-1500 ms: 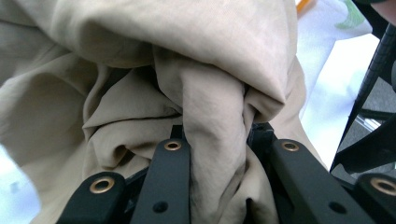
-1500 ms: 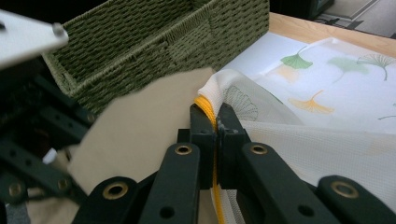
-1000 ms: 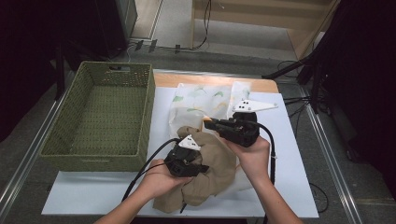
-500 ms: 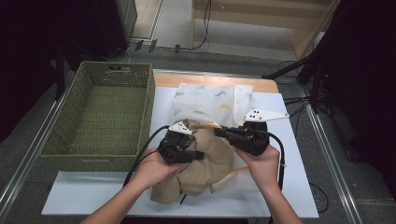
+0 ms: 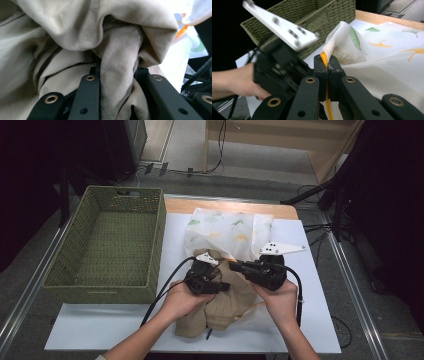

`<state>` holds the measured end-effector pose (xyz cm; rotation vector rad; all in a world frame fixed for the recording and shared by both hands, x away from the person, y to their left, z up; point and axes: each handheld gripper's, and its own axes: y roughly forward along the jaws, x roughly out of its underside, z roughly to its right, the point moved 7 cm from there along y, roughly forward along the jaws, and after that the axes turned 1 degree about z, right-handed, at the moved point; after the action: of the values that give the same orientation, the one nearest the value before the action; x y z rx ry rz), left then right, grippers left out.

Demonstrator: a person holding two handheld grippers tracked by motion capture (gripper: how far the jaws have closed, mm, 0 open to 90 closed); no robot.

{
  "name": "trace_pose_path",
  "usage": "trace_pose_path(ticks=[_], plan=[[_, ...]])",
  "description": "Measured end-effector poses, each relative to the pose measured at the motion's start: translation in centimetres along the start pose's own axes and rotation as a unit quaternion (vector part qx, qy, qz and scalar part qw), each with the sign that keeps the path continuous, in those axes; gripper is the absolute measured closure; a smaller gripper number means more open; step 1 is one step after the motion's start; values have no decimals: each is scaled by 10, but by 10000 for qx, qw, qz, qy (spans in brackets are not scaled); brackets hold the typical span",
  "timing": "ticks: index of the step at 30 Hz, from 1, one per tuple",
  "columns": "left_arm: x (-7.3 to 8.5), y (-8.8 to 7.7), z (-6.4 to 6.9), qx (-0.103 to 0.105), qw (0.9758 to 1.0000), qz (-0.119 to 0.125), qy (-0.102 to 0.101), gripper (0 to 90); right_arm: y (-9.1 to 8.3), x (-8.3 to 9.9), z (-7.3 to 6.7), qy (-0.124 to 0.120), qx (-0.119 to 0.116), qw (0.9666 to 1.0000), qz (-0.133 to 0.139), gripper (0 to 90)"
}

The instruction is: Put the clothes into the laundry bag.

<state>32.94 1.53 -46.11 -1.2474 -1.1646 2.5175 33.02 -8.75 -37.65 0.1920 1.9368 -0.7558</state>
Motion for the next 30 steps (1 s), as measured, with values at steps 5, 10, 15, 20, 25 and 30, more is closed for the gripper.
trace_pose_path(ticks=[5,10,15,20,25,30], plan=[[2,10,-5,149,9999,-26,-76,689,-6,-2,-7,242,-376,9989,109,887],[4,1,-6,290,9996,12,-69,540,2,17,5,-25,110,9997,-198,887],[7,-10,-3,360,9988,-69,329,402,5,28,10,-106,119,9995,-266,885],[7,-28,-2,321,9986,43,426,343,6,35,13,-22,143,9993,-341,885],[13,-47,0,198,9977,70,641,334,7,39,15,6,129,9993,-361,885],[27,-62,0,94,9957,-101,918,360,9,38,15,-63,115,9991,-398,884]])
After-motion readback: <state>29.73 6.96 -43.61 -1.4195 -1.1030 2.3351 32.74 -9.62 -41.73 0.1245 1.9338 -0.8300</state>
